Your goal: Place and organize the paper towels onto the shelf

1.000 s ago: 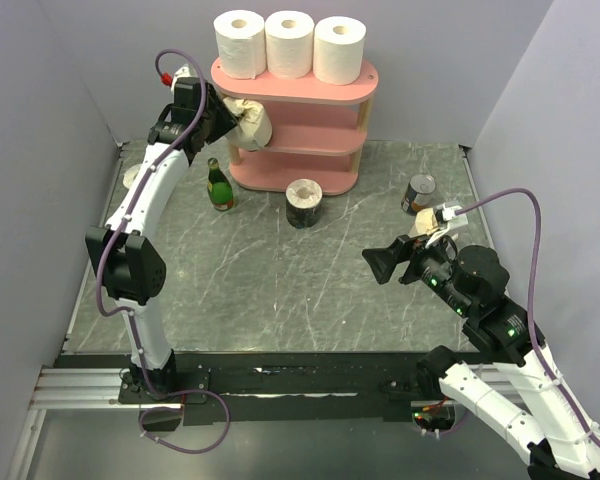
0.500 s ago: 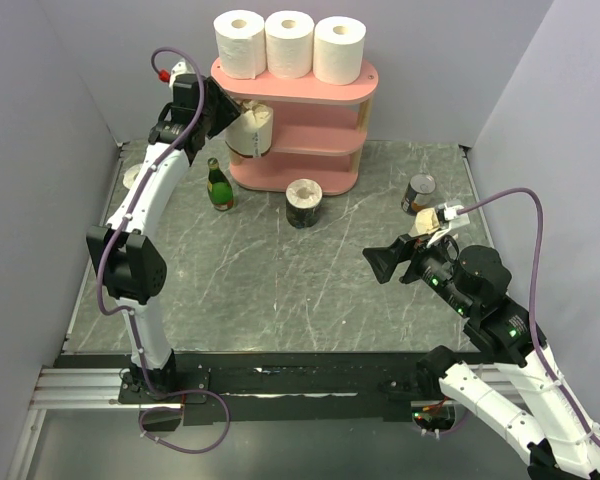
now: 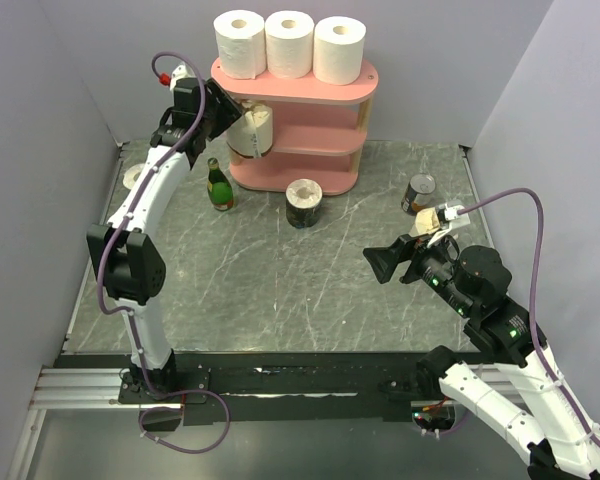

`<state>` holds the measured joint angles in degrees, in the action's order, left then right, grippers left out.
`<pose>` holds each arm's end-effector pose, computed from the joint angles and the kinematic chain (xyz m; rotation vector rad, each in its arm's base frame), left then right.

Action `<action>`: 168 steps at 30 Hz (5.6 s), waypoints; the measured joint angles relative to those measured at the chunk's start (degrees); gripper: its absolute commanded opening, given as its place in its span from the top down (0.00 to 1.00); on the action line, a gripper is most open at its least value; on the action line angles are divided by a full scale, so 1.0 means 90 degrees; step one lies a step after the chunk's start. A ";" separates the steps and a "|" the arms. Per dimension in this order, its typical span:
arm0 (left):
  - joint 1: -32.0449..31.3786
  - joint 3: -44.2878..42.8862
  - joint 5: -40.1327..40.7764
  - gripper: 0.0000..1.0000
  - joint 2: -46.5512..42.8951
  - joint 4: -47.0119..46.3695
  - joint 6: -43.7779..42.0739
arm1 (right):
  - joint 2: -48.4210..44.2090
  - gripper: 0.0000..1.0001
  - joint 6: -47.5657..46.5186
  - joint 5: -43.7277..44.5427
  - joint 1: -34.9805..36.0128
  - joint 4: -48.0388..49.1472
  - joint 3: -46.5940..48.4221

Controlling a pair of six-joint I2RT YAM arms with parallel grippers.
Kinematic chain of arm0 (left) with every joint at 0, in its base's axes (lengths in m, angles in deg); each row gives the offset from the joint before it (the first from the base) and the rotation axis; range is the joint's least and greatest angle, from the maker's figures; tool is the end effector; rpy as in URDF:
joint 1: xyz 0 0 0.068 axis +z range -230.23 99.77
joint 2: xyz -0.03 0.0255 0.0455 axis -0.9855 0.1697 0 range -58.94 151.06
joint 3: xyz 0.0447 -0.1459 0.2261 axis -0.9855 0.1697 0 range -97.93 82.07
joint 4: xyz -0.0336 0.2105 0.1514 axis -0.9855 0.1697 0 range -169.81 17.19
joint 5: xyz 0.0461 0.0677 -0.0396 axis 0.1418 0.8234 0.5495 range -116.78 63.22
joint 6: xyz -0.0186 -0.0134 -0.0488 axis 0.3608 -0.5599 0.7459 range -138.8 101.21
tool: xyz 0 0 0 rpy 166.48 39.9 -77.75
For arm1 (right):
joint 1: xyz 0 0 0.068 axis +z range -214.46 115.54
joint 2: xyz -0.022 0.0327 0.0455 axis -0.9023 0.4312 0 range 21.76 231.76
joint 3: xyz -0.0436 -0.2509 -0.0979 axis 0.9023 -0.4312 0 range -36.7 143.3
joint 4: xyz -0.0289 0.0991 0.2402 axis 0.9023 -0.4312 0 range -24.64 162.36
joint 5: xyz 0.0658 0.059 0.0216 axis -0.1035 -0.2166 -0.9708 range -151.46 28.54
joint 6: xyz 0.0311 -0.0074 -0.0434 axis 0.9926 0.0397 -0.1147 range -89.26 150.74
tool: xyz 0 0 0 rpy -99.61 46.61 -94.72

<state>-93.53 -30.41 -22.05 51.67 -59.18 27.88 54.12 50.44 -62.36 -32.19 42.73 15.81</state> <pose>0.4479 -0.1029 0.3933 -0.6141 1.8480 -0.6275 0.0965 0.0615 0.3776 -0.2070 1.7727 0.6751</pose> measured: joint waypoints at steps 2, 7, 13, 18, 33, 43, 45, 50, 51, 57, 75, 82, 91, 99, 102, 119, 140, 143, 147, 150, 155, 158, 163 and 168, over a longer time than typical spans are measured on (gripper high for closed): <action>0.0002 0.0107 -0.0002 0.31 -0.0056 -0.0027 0.0002 | -0.0005 0.00 0.0002 0.0002 0.0000 0.0000 0.0000; 0.0039 0.0321 -0.0066 0.30 -0.0216 -0.0085 0.0010 | -0.0017 0.00 0.0019 0.0002 0.0000 -0.0005 0.0000; 0.0095 0.0325 -0.0236 0.36 -0.0255 -0.0197 0.0015 | -0.0078 0.00 0.0027 0.0002 0.0000 -0.0005 0.0000; 0.0112 0.0333 -0.0333 0.41 -0.0260 -0.0328 0.0024 | -0.0078 0.01 0.0044 0.0000 0.0000 -0.0005 0.0000; 0.0114 0.0398 -0.0505 0.59 -0.0260 -0.0602 0.0299 | -0.0075 0.00 0.0041 0.0002 0.0000 -0.0005 0.0002; 0.0129 0.0758 -0.0498 0.57 -0.0260 -0.1047 0.0595 | -0.0073 0.00 0.0041 0.0002 0.0000 -0.0002 0.0002; 0.0129 0.0758 -0.0498 0.55 -0.0260 -0.1081 0.0617 | -0.0073 0.00 0.0039 0.0002 0.0000 -0.0005 0.0002; 0.0163 0.0797 -0.0500 0.40 -0.0262 -0.1202 0.0653 | -0.0073 0.00 0.0019 0.0044 0.0000 -0.0005 0.0002; 0.0170 0.0821 -0.0500 0.39 -0.0267 -0.1239 0.0675 | -0.0073 0.00 0.0019 0.0066 0.0000 -0.0005 0.0000; 0.0284 0.0959 -0.0481 0.37 -0.0316 -0.1270 0.0716 | -0.0073 0.01 0.0019 0.0124 0.0000 -0.0005 0.0002; 0.0505 0.1479 -0.0440 0.51 -0.1173 -0.1166 0.0274 | -0.0070 0.01 0.0017 0.0155 0.0000 -0.0012 0.0002; 0.0323 0.2582 -0.0474 0.55 -0.1928 -0.0780 -0.0233 | -0.0073 0.01 0.0007 0.0172 0.0000 -0.0017 0.0002; -0.0590 0.3106 -0.0464 0.55 -0.2273 -0.0867 -0.0435 | -0.0066 0.00 -0.0005 0.0168 0.0000 -0.0012 0.0002; -0.0743 0.2562 -0.0194 0.54 -0.1654 -0.1005 -0.0447 | -0.0058 0.00 0.0022 0.0148 0.0000 0.0000 0.0002; -0.0721 0.2494 -0.0117 0.54 -0.1382 -0.1151 -0.0464 | -0.0058 0.00 0.0046 0.0146 0.0000 0.0005 0.0002; -0.0724 0.1562 0.0355 0.54 -0.0459 -0.1659 -0.0612 | 0.0265 0.01 0.0017 0.0194 0.0000 0.0049 0.0002; -0.0726 0.3067 0.0199 0.36 -0.1115 -0.2096 -0.0639 | 0.1086 0.00 0.0177 0.1460 0.0000 0.0092 0.0119; -0.0731 0.3589 0.0131 0.25 -0.1749 -0.2035 -0.0794 | 0.1285 0.01 0.0138 0.1953 -0.0124 -0.0015 0.0168; -0.0770 0.3798 -0.0027 0.04 -0.2684 -0.1581 -0.1290 | 0.1608 0.02 0.0175 0.2130 -0.0993 -0.0185 0.0206; -0.0826 0.3810 -0.0194 0.04 -0.3339 -0.1311 -0.1807 | 0.1749 0.06 0.0289 0.1953 -0.2062 -0.0170 0.0146; -0.0865 0.4010 -0.0384 0.04 -0.4112 -0.1086 -0.2455 | 0.2169 0.10 0.0597 0.1579 -0.3373 -0.0066 0.0061; -0.0937 0.4534 -0.0369 0.04 -0.4524 -0.1195 -0.2647 | 0.2603 0.11 0.0860 0.1370 -0.3903 0.0109 0.0046; -0.1076 0.5297 -0.0381 0.04 -0.4850 -0.1139 -0.2788 | 0.3526 0.14 0.1144 0.1105 -0.4507 0.0381 0.0041; -0.1115 0.5331 -0.0379 0.04 -0.5044 -0.1112 -0.2888 | 0.4099 0.15 0.1161 0.0804 -0.4937 0.0595 -0.0136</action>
<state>-103.56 17.56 -25.46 6.27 -69.19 1.89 91.02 60.89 -55.13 -76.62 48.09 14.58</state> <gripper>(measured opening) 0.963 0.852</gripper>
